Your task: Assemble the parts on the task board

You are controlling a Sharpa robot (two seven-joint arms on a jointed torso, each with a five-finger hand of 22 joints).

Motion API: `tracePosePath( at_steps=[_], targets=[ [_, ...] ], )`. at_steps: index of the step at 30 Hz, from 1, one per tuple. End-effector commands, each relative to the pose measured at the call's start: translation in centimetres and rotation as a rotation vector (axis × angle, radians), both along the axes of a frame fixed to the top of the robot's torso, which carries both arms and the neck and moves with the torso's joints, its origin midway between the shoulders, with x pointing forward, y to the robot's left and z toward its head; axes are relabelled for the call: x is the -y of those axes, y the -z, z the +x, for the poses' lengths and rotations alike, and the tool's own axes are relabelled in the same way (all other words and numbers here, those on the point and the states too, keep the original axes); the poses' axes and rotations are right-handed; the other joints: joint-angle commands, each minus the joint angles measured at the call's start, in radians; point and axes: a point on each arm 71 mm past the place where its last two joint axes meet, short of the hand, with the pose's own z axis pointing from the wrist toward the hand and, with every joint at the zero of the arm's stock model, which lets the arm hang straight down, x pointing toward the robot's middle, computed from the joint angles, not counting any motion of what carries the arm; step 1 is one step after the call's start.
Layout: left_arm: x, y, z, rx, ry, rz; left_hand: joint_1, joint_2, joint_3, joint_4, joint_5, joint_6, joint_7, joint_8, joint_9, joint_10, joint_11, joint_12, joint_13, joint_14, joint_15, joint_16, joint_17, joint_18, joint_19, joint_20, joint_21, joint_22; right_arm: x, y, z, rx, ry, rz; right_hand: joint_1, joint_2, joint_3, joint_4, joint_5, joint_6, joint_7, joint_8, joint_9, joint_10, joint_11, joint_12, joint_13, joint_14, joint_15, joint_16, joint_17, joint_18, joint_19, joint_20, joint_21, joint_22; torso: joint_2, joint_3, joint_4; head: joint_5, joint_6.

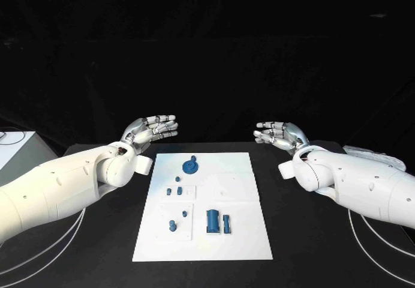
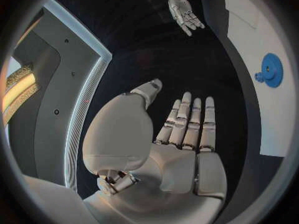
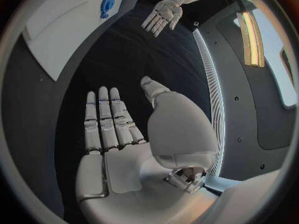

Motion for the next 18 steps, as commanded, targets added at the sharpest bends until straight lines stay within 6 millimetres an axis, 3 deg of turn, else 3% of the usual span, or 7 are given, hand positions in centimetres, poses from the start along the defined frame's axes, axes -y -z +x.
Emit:
tracePosePath(
  at_steps=[1,3,4,5,9,12,18],
  targets=[
    [0.5,0.1,-0.3,0.002,-0.014,-0.002,-0.403,0.108,-0.309,-0.082,-0.12,-0.515,-0.12,-0.135,-0.136,-0.761,-0.111,-0.046,-0.038,-0.504,-0.096,-0.184,-0.111,-0.112,-0.46,-0.168,-0.194,-0.069,-0.5,0.1,-0.5,0.002,0.01,0.018,-0.386,0.121,-0.275,-0.098,-0.098,-0.536,-0.127,-0.115,-0.198,-0.873,-0.092,-0.084,-0.122,-0.762,-0.066,-0.146,-0.273,-0.112,-0.631,-0.133,-0.038,-0.27,-0.015,0.0002,0.0,-0.004,0.014],
    [0.8,0.2,-0.5,0.001,-0.027,-0.003,-0.461,0.108,-0.309,-0.082,-0.12,-0.515,-0.12,-0.135,-0.136,-0.761,-0.111,-0.046,-0.038,-0.504,-0.096,-0.184,-0.111,-0.112,-0.46,-0.168,-0.194,-0.069,-0.9,0.2,-0.9,0.002,0.019,0.038,-0.443,0.121,-0.275,-0.098,-0.098,-0.536,-0.127,-0.115,-0.198,-0.873,-0.092,-0.084,-0.122,-0.762,-0.066,-0.146,-0.273,-0.112,-0.631,-0.133,-0.038,-0.27,-0.028,0.001,0.0003,-0.007,0.028],
    [1.0,0.3,-0.7,0.0,-0.035,-0.004,-0.491,0.108,-0.309,-0.082,-0.12,-0.515,-0.12,-0.135,-0.136,-0.761,-0.111,-0.046,-0.038,-0.504,-0.096,-0.184,-0.111,-0.112,-0.46,-0.168,-0.194,-0.069,-1.1,0.2,-1.2,0.002,0.025,0.049,-1.154,0.121,-0.275,-0.098,-0.098,-0.536,-0.127,-0.115,-0.198,-0.873,-0.092,-0.084,-0.122,-0.762,-0.066,-0.146,-0.273,-0.112,-0.631,-0.133,-0.038,-0.27,-0.036,0.0015,0.0005,-0.008,0.036],
    [1.2,0.4,-0.9,0.0,-0.044,-0.005,-1.206,0.108,-0.309,-0.082,-0.12,-0.515,-0.12,-0.135,-0.136,-0.761,-0.111,-0.046,-0.038,-0.504,-0.096,-0.184,-0.111,-0.112,-0.46,-0.168,-0.194,-0.069,-1.4,0.3,-1.5,0.001,0.032,0.063,-1.154,0.121,-0.275,-0.098,-0.098,-0.536,-0.127,-0.115,-0.198,-0.873,-0.092,-0.084,-0.122,-0.762,-0.066,-0.146,-0.273,-0.112,-0.631,-0.133,-0.038,-0.27,-0.046,0.0021,0.0007,-0.01,0.047],
    [2.4,0.9,-1.9,-0.006,-0.092,-0.007,-1.206,0.108,-0.309,-0.082,-0.12,-0.515,-0.12,-0.135,-0.136,-0.761,-0.111,-0.046,-0.038,-0.504,-0.096,-0.184,-0.111,-0.112,-0.46,-0.168,-0.194,-0.069,-2.7,0.3,-3.2,-0.006,0.067,0.126,-1.154,0.121,-0.275,-0.098,-0.098,-0.536,-0.127,-0.115,-0.198,-0.873,-0.092,-0.084,-0.122,-0.762,-0.066,-0.146,-0.273,-0.112,-0.631,-0.133,-0.038,-0.27,-0.075,0.0038,0.0012,-0.016,0.078],
    [3.6,1.3,-3.1,-0.015,-0.142,-0.007,-1.206,0.108,-0.309,-0.082,-0.12,-0.515,-0.12,-0.135,-0.136,-0.761,-0.111,-0.046,-0.038,-0.504,-0.096,-0.184,-0.111,-0.112,-0.46,-0.168,-0.194,-0.069,-3.9,0.3,-5.0,-0.019,0.106,0.187,-1.154,0.121,-0.275,-0.098,-0.098,-0.536,-0.127,-0.115,-0.198,-0.873,-0.092,-0.084,-0.122,-0.762,-0.066,-0.146,-0.273,-0.112,-0.631,-0.133,-0.038,-0.27,-0.088,0.0046,0.0015,-0.019,0.091],
    [5.6,1.9,-5.7,-0.038,-0.235,0.001,-1.206,0.108,-0.309,-0.082,-0.12,-0.515,-0.12,-0.135,-0.136,-0.761,-0.111,-0.046,-0.038,-0.504,-0.096,-0.184,-0.111,-0.112,-0.46,-0.168,-0.194,-0.069,-5.5,-0.1,-7.7,-0.047,0.16,0.26,-1.154,0.121,-0.275,-0.098,-0.098,-0.536,-0.127,-0.115,-0.198,-0.873,-0.092,-0.084,-0.122,-0.762,-0.066,-0.146,-0.273,-0.112,-0.631,-0.133,-0.038,-0.27,-0.09,0.0047,0.0015,-0.019,0.093]
  ],
)
